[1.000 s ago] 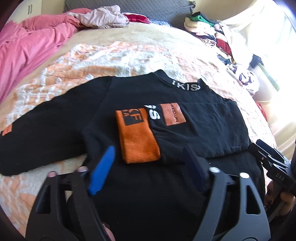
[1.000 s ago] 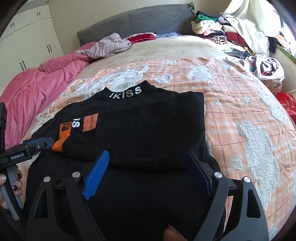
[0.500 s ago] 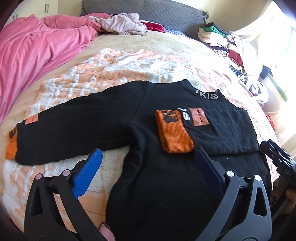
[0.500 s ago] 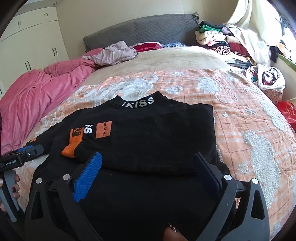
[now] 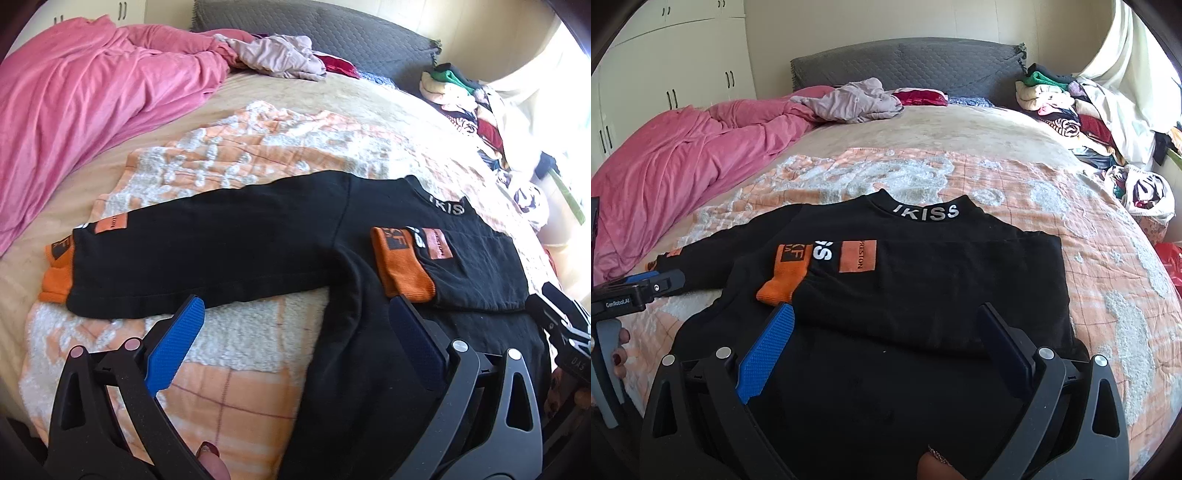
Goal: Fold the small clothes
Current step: 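Move the left tool to the orange cuff of the other sleeve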
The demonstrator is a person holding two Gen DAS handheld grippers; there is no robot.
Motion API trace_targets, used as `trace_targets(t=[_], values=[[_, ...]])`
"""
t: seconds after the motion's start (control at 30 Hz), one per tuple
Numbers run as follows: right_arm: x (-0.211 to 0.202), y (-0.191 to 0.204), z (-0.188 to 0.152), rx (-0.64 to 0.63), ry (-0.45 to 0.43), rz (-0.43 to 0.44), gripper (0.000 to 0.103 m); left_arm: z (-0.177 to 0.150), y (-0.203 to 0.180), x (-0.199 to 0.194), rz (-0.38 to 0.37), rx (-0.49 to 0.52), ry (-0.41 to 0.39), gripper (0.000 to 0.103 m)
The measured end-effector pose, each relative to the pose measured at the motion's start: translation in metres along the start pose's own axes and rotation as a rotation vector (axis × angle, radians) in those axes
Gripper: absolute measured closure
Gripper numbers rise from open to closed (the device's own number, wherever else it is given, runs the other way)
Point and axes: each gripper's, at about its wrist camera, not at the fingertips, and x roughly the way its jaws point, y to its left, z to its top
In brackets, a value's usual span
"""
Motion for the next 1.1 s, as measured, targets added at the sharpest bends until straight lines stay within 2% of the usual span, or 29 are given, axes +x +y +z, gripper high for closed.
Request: trace_targets(t=[0.3, 0.7, 1.1], values=[[0.009, 0.046, 0.01, -0.052, 0.017, 0.047, 0.005, -0.003, 0.05, -0.009, 0.05, -0.123, -0.022, 0.009], [0.016, 0.1, 0.021, -0.112, 0.039, 0.097, 0.005, -0.012, 0.099, -0.017, 0.101, -0.226, -0.037, 0.009], [0.02, 0.133, 0.027, -0.135, 0.034, 0.137, 0.005, -0.016, 0.142, -0.019, 0.102, -0.348, -0.042, 0.009]])
